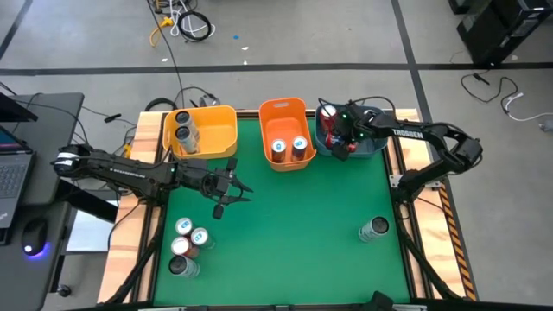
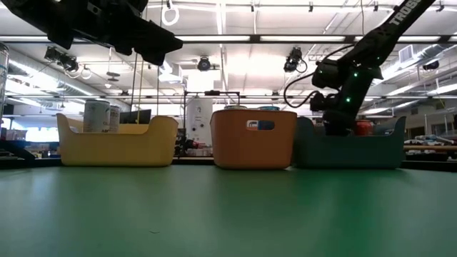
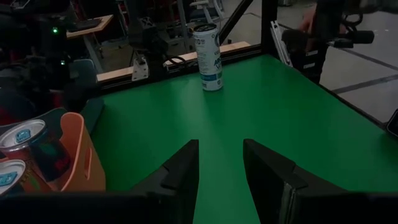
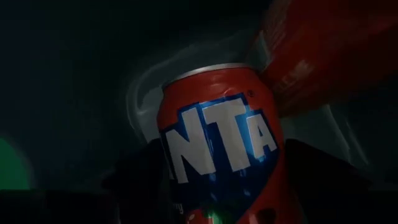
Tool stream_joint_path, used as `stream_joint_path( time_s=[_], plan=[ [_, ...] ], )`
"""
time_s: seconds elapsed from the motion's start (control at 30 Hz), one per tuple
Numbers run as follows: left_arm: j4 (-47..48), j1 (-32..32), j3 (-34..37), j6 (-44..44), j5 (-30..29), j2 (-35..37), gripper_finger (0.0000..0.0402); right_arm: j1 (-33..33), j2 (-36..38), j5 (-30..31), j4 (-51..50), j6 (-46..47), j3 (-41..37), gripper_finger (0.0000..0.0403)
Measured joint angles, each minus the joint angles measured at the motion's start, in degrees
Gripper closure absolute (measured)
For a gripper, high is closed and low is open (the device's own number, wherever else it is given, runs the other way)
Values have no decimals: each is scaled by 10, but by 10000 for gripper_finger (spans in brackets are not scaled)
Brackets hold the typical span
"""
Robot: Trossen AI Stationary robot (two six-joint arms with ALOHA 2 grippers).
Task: Sort soda cans
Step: Put the orange soda can into the blue bin
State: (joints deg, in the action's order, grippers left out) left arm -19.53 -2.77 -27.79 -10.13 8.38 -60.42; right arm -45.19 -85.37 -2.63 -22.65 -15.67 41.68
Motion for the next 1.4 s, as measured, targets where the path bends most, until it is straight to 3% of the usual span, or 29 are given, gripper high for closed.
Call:
stream_joint_path(
  time_s=[0.23,0.93,1.4],
  plan=[
    [0,0,0,-2,0,0,270,-2,0,-2,-10,13,8,144],
    [2,0,0,-3,0,0,270,-7,62,-16,-72,155,59,144],
    [-5,0,0,1,-27,0,270,32,190,-14,-63,187,60,144]
  ],
)
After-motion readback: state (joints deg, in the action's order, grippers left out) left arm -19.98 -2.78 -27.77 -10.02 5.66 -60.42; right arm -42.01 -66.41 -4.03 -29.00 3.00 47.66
